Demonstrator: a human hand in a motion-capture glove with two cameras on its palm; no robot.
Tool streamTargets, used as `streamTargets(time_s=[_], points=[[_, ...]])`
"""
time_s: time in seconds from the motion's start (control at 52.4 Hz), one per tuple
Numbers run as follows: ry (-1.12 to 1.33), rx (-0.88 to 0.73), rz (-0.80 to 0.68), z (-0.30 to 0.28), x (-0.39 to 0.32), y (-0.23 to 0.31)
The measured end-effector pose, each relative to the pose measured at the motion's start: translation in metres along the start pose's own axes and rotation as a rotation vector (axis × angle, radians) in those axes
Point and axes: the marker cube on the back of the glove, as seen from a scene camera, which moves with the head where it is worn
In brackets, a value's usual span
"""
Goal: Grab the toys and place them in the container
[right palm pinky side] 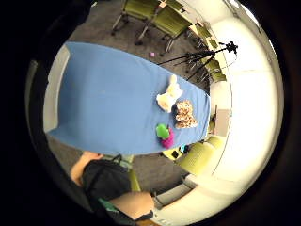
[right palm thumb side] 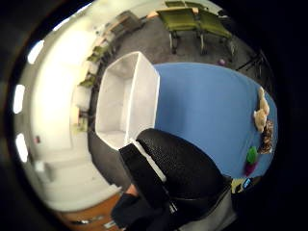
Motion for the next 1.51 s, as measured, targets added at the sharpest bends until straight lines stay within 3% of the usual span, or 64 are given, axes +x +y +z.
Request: streamTargets(time_s=[0.401,0.592,0.935,1.26,1.508], points=[[0.017,0.026,-0.013,-0.01,0.022,0.016],[0.02,0.053,0.062,-0.002,0.102,0.047],[-0.039,0.009,0.295,0.086,0.252,0.112],[-0.065,-0.133,0.342,0.196,0.289,0.157],[-0.127,-0.138,0.373,0.229,0.301,0.172]])
